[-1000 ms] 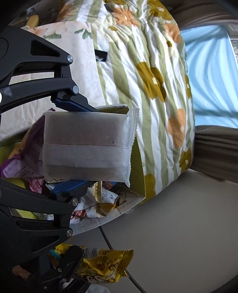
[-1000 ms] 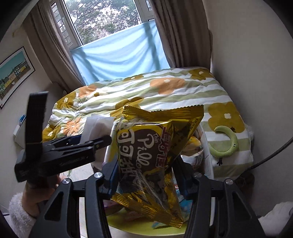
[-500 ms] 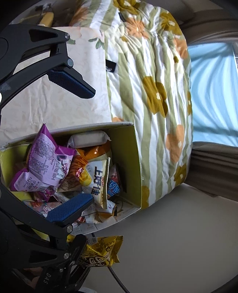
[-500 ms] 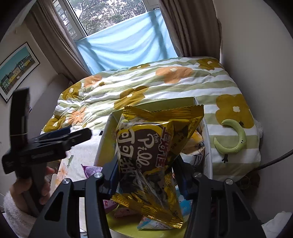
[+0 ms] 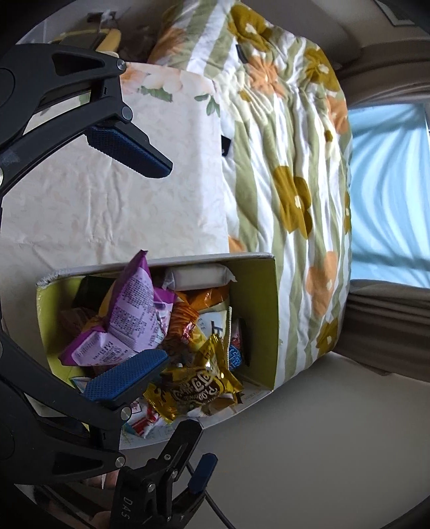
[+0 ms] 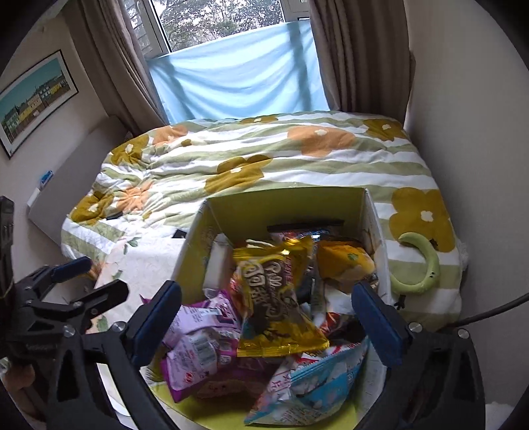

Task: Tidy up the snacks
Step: 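Carry both items over the cardboard box and open both tools to release them, then withdraw both open tools away from the box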

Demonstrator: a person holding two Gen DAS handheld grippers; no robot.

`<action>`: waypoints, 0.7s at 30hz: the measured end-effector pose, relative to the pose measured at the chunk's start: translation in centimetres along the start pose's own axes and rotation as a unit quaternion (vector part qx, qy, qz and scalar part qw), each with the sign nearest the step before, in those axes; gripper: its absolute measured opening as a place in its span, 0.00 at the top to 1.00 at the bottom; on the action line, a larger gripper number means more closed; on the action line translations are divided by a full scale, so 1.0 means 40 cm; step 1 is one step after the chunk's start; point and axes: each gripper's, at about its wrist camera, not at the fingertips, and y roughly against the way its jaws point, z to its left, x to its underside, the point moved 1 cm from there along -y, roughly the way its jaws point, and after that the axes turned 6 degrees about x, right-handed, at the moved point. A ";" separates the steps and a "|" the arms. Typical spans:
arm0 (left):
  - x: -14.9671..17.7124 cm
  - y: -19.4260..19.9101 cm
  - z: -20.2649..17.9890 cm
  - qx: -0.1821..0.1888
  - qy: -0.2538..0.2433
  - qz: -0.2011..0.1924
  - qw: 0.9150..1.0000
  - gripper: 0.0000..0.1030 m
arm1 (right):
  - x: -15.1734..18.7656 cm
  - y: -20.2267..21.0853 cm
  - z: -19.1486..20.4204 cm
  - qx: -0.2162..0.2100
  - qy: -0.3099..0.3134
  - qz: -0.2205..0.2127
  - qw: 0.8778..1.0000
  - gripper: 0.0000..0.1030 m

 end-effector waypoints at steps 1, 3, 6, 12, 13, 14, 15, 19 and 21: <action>0.011 0.002 0.002 -0.002 0.002 0.001 1.000 0.00 | 0.009 0.004 0.001 0.008 0.003 -0.005 1.000 0.01; 0.029 0.008 0.008 -0.006 0.005 0.003 1.000 0.00 | 0.026 0.007 0.002 0.008 0.007 -0.003 1.000 0.01; 0.046 0.025 0.018 -0.008 0.007 0.001 1.000 0.00 | 0.043 0.014 0.006 0.007 0.005 0.000 1.000 0.01; 0.060 0.094 0.027 -0.007 -0.005 -0.022 1.000 0.00 | 0.058 0.062 0.028 0.018 0.001 -0.015 1.000 0.01; 0.063 0.112 0.030 -0.006 -0.008 -0.029 1.000 0.00 | 0.062 0.078 0.035 0.022 0.000 -0.021 1.000 0.01; 0.066 0.129 0.031 -0.005 -0.011 -0.035 0.999 0.00 | 0.065 0.091 0.041 0.026 -0.001 -0.025 0.999 0.01; 0.071 0.150 0.036 -0.003 -0.014 -0.043 0.999 0.00 | 0.070 0.108 0.049 0.032 -0.002 -0.031 0.999 0.01; 0.098 0.257 0.052 -0.012 -0.029 -0.086 0.996 0.00 | 0.095 0.191 0.090 0.053 -0.008 -0.057 0.997 0.01; 0.119 0.319 0.066 -0.021 -0.037 -0.108 0.993 0.00 | 0.112 0.241 0.117 0.063 -0.008 -0.074 0.995 0.01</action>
